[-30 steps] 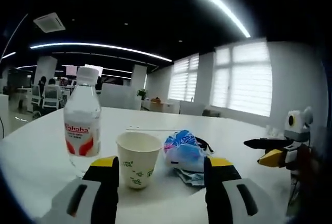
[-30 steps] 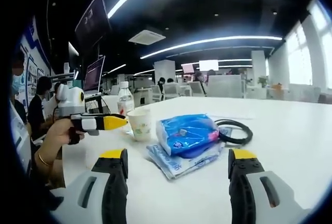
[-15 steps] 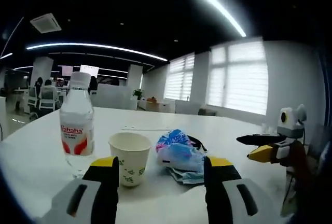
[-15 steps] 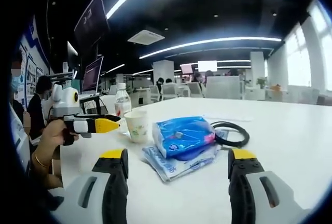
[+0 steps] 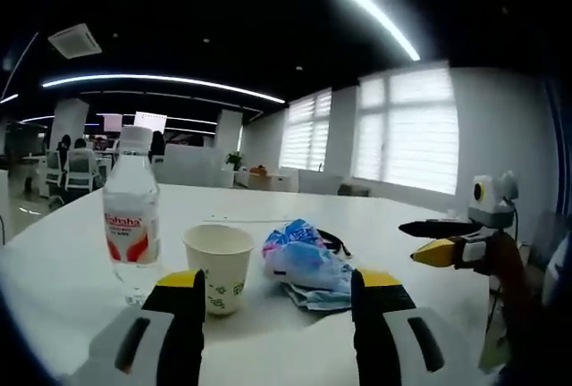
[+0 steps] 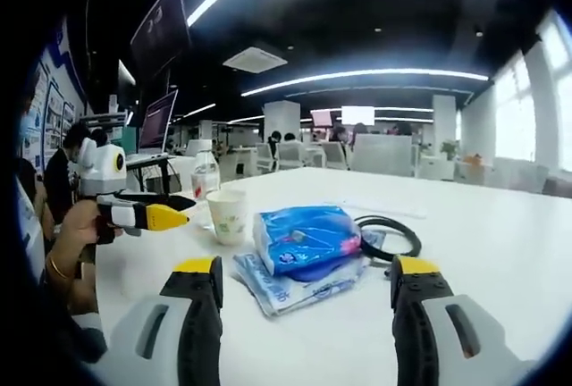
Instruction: Arrange the tabletop items into an orderly group along one side of the table until the central work area is clear of visible clutter.
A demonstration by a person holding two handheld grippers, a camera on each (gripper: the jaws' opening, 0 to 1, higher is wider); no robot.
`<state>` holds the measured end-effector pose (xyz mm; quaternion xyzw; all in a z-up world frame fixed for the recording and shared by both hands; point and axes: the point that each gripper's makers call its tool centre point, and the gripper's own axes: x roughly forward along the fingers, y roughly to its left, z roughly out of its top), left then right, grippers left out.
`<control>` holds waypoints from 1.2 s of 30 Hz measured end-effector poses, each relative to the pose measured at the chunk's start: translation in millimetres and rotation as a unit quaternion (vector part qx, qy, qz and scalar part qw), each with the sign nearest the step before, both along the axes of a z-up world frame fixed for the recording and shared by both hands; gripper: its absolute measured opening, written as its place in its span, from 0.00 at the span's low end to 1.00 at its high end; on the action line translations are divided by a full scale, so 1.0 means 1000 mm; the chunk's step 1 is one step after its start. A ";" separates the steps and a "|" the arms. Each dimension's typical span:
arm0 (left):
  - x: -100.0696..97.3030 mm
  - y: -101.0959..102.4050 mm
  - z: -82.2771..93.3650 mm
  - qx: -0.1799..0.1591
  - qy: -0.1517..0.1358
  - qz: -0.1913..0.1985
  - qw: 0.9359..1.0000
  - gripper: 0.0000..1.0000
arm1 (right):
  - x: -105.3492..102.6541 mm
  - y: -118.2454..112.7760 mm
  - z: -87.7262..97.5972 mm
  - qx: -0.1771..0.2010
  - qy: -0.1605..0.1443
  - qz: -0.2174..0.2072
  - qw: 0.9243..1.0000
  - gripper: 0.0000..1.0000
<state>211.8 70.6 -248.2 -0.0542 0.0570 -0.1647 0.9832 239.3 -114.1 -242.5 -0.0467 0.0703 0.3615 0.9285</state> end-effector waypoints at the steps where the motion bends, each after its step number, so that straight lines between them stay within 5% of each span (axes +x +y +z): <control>1: 0.000 0.000 0.000 -0.001 -0.001 0.000 1.000 0.65 | 0.001 0.000 0.001 0.000 -0.002 0.000 1.000 0.74; 36: -0.011 -0.017 0.013 0.013 -0.015 -0.018 1.000 0.66 | 0.021 -0.019 -0.003 -0.029 0.003 -0.020 0.999 0.73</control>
